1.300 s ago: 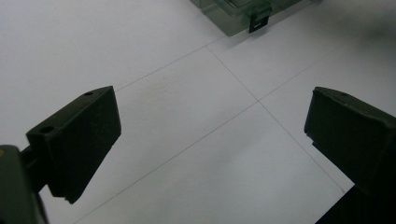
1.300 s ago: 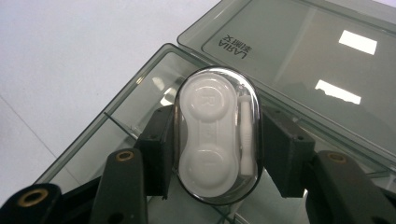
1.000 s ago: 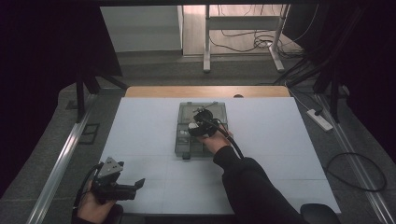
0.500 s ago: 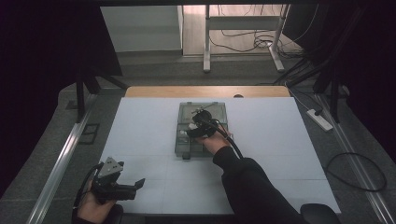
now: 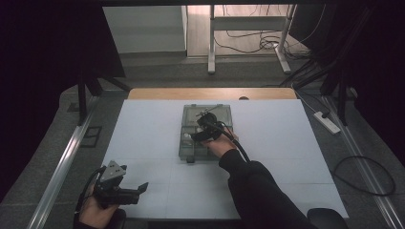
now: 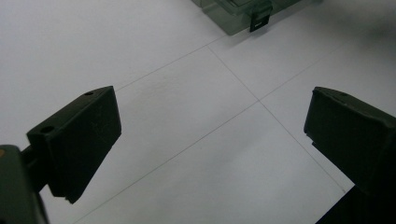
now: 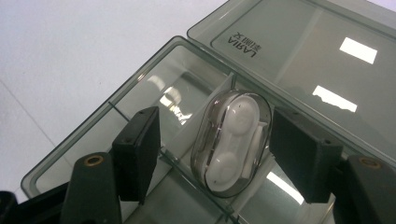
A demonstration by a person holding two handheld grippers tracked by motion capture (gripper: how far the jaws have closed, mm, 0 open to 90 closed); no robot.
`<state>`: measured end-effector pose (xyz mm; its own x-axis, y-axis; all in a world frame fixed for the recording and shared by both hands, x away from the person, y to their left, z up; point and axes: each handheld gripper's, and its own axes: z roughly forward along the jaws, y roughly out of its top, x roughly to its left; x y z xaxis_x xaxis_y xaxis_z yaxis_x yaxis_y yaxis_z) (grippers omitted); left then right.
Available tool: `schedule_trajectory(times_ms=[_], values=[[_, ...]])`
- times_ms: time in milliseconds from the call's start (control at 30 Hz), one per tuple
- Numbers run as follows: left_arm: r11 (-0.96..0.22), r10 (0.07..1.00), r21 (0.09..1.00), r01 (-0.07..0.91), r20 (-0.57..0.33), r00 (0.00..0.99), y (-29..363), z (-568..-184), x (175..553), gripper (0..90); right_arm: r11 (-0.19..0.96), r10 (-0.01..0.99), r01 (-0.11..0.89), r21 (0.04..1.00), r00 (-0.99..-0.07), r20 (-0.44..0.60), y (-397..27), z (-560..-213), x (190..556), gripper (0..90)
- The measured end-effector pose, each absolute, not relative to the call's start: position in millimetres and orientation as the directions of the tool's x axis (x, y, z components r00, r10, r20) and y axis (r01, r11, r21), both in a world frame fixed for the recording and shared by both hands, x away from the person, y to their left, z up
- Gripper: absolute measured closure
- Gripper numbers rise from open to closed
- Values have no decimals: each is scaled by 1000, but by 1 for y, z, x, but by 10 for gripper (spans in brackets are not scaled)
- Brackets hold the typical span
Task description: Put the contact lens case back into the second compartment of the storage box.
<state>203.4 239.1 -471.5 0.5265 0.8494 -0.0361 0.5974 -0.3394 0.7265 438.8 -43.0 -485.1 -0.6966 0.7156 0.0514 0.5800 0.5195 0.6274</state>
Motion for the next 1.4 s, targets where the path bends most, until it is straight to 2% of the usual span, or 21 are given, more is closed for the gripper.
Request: schedule_trajectory(times_ms=[667,1200,1400], values=[[-339,851,724,601,-36,523,239,-472,204,39,565,623,542,622,-774,108,-63,-473,421,209],[-340,852,722,603,-35,522,238,-472,204,40,624,563,485,613,-823,77,-82,-467,391,90],[-340,853,721,604,-35,521,238,-472,204,40,630,552,474,615,-831,75,-91,-467,382,71]])
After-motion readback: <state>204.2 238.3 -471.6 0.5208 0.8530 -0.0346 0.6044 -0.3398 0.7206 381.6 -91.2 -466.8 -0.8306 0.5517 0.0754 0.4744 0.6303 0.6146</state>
